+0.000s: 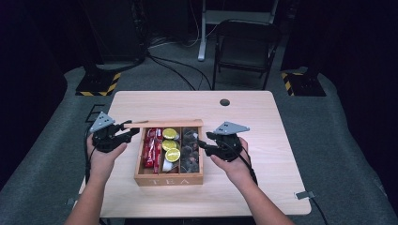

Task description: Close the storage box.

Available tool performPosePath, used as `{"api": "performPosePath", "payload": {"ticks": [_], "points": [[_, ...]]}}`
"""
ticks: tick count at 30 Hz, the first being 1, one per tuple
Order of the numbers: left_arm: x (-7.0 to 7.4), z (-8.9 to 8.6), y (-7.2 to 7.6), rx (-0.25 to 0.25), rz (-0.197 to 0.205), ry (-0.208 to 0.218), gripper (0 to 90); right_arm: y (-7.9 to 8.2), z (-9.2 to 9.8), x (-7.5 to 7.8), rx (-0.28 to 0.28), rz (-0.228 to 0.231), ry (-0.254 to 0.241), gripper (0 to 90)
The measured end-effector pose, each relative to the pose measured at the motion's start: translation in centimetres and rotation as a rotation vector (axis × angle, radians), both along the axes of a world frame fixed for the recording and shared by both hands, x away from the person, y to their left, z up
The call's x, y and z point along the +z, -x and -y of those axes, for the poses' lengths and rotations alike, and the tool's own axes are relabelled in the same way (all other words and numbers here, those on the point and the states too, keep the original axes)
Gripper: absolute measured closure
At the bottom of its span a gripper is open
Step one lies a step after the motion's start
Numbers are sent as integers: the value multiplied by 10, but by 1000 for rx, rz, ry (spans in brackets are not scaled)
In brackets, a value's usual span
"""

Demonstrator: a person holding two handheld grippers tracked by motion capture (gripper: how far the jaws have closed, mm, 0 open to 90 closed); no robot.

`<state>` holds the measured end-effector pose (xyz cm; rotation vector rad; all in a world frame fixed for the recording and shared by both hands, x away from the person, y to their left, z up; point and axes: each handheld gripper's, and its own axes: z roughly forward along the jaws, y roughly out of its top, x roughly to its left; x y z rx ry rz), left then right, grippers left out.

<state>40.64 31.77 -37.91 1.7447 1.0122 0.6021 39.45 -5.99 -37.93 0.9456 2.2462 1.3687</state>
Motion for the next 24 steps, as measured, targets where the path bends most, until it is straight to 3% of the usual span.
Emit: {"api": "performPosePath", "payload": {"ticks": [24], "points": [[-2,1,2,-1,2,-7,565,2,-5,-20,-13,-20,13,528]]}}
